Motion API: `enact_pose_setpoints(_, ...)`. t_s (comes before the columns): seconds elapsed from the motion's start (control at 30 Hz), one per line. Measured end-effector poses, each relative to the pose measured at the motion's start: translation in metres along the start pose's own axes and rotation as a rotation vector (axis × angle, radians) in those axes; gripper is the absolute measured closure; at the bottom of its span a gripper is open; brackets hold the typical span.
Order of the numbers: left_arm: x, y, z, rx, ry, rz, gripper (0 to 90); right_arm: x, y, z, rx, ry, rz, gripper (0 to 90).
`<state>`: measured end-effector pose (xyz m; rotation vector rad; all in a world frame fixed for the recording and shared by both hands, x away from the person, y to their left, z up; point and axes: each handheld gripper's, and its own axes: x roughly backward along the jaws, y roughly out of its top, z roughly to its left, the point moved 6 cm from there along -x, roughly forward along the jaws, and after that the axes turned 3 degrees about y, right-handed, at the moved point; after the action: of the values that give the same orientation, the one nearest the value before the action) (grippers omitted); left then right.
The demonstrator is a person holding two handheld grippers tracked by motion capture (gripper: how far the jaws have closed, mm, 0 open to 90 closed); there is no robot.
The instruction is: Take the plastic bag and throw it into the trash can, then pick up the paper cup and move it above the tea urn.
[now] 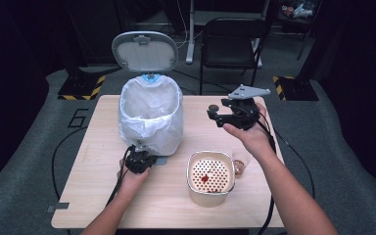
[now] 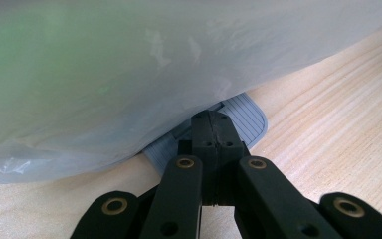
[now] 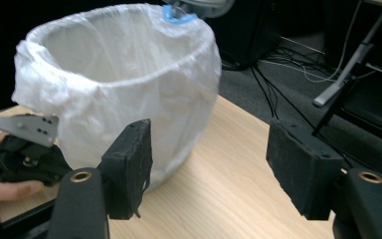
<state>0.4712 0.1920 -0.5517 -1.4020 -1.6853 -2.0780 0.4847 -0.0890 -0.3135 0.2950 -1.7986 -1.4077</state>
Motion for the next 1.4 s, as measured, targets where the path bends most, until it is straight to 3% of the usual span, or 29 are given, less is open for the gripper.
enact_pose_setpoints(0.23, 0.000, 0.000, 0.000, -0.001, -0.001, 0.004, 90.0, 0.020, -0.041, -0.019, -0.062, -0.045, -0.004, 26.1)
enact_pose_setpoints(0.4, 0.000, 0.000, 0.000, -0.010, -0.007, -0.002, 90.0, 0.026, -0.065, -0.027, -0.067, -0.083, 0.016, 22.5)
enact_pose_setpoints(0.43, 0.000, 0.000, 0.000, 0.001, 0.000, 0.000, 90.0, 0.029, -0.073, -0.030, -0.077, -0.092, 0.017, 22.5)
enact_pose_setpoints(0.47, -0.003, 0.002, -0.005, 0.070, 0.011, -0.041, 90.0, 0.032, -0.079, -0.032, -0.088, -0.098, 0.017, 22.5)
enact_pose_setpoints(0.5, 0.000, 0.000, 0.000, -0.002, -0.003, 0.003, 90.0, 0.039, -0.093, -0.036, -0.098, -0.114, 0.011, 22.5)
enact_pose_setpoints(0.57, 0.000, 0.000, 0.001, -0.017, -0.009, -0.001, 90.0, 0.043, -0.108, -0.037, -0.113, -0.119, 0.019, 22.5)
enact_pose_setpoints(0.63, 0.001, -0.001, 0.001, -0.002, -0.014, 0.016, 90.0, 0.045, -0.122, -0.037, -0.122, -0.114, 0.023, 22.3)
enact_pose_setpoints(0.67, 0.000, 0.001, 0.002, -0.031, -0.001, -0.002, 90.0, 0.046, -0.129, -0.037, -0.125, -0.116, 0.026, 22.2)
enact_pose_setpoints(0.7, 0.000, 0.000, 0.000, 0.002, 0.000, 0.004, 90.0, 0.047, -0.137, -0.037, -0.136, -0.118, 0.025, 22.0)
enact_pose_setpoints(0.77, 0.000, -0.001, 0.000, 0.005, -0.012, 0.011, 90.0, 0.049, -0.154, -0.037, -0.148, -0.127, 0.027, 20.6)
enact_pose_setpoints(0.8, 0.000, 0.000, 0.001, -0.018, -0.010, 0.003, 90.0, 0.048, -0.162, -0.037, -0.157, -0.133, 0.036, 18.9)
enact_pose_setpoints(0.83, -0.003, 0.003, -0.006, 0.084, 0.012, -0.053, 90.0, 0.048, -0.169, -0.037, -0.164, -0.133, 0.042, 18.3)
enact_pose_setpoints(0.9, -0.003, 0.003, -0.006, 0.088, 0.014, -0.058, 90.0, 0.047, -0.174, -0.037, -0.171, -0.129, 0.048, 18.2)
enact_pose_setpoints(0.93, 0.000, 0.000, 0.000, 0.000, -0.008, -0.003, 90.0, 0.044, -0.188, -0.036, -0.181, -0.125, 0.062, 16.1)
enact_pose_setpoints(1.03, 0.000, 0.000, 0.000, 0.002, 0.002, 0.004, 90.0, 0.039, -0.201, -0.033, -0.186, -0.109, 0.069, 15.6)
enact_pose_setpoints(1.07, 0.000, 0.001, 0.000, -0.014, -0.004, -0.004, 90.0, 0.036, -0.204, -0.033, -0.184, -0.105, 0.071, 15.4)
enact_pose_setpoints(1.1, 0.000, 0.000, 0.000, 0.006, 0.000, 0.005, 90.0, 0.034, -0.206, -0.032, -0.182, -0.099, 0.071, 15.1)
enact_pose_setpoints(1.13, 0.000, 0.001, 0.000, -0.007, -0.008, -0.001, 90.0, 0.031, -0.209, -0.031, -0.185, -0.095, 0.074, 14.8)
enact_pose_setpoints(1.27, 0.000, 0.000, 0.000, 0.002, -0.012, 0.002, 90.0, 0.024, -0.214, -0.028, -0.181, -0.087, 0.080, 14.2)
enact_pose_setpoints(1.3, -0.003, 0.003, -0.006, 0.096, 0.002, -0.059, 90.0, 0.020, -0.216, -0.028, -0.180, -0.087, 0.085, 14.2)
enact_pose_setpoints(1.33, 0.000, 0.000, 0.000, 0.005, -0.010, 0.001, 90.0, 0.018, -0.217, -0.028, -0.182, -0.083, 0.085, 14.0)
enact_pose_setpoints(1.4, 0.000, 0.000, 0.000, 0.011, -0.004, 0.002, 90.0, 0.016, -0.218, -0.028, -0.183, -0.084, 0.093, 13.9)
